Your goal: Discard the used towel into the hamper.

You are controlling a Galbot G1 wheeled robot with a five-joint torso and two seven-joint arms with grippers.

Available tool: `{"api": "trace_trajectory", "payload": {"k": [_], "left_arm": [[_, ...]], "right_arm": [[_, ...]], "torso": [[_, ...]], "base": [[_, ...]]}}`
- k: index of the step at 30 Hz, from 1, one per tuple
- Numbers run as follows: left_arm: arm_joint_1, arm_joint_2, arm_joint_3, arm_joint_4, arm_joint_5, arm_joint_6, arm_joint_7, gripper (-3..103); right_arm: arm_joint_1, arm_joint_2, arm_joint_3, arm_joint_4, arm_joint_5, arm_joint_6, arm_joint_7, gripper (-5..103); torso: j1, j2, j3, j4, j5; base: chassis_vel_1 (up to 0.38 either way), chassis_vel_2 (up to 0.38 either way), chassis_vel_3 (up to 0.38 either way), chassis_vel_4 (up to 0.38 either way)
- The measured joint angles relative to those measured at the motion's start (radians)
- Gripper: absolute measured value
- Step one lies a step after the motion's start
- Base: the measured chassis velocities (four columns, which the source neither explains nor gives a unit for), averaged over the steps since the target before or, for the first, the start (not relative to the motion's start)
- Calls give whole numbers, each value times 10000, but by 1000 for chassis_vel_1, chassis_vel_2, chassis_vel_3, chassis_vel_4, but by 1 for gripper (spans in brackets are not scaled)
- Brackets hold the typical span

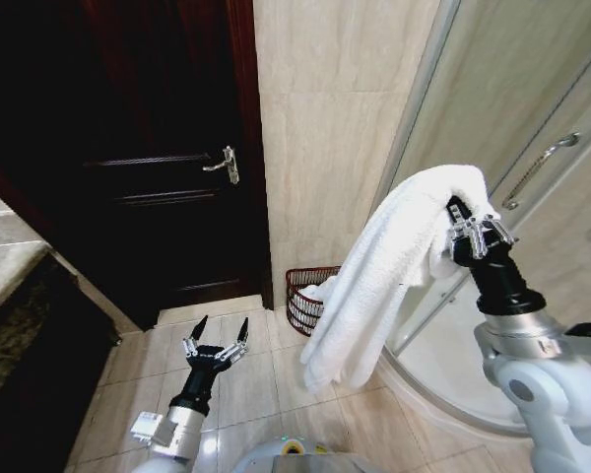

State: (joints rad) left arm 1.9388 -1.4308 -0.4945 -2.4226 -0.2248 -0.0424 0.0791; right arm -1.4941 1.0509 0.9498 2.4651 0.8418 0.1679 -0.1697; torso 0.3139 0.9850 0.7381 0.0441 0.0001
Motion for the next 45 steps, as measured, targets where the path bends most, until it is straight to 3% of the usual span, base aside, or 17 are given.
{"api": "trace_trajectory", "payload": {"k": [16,26,45], "left_arm": [[0,0,0,0,1,0,0,100],[0,0,0,0,0,0,0,100],[0,0,0,0,0,0,0,100]], "right_arm": [[688,-33,-14,-359,-146,-29,-53,8],[1200,-465,-344,-564,103,-75,-129,8],[1308,27,-563,-703,160,-20,-409,8]], "torso": [[350,769,420,0,0],[586,1277,692,1,-1],[1026,2220,1197,1,0]], "base": [[0,0,0,0],[0,0,0,0],[0,0,0,0]]}}
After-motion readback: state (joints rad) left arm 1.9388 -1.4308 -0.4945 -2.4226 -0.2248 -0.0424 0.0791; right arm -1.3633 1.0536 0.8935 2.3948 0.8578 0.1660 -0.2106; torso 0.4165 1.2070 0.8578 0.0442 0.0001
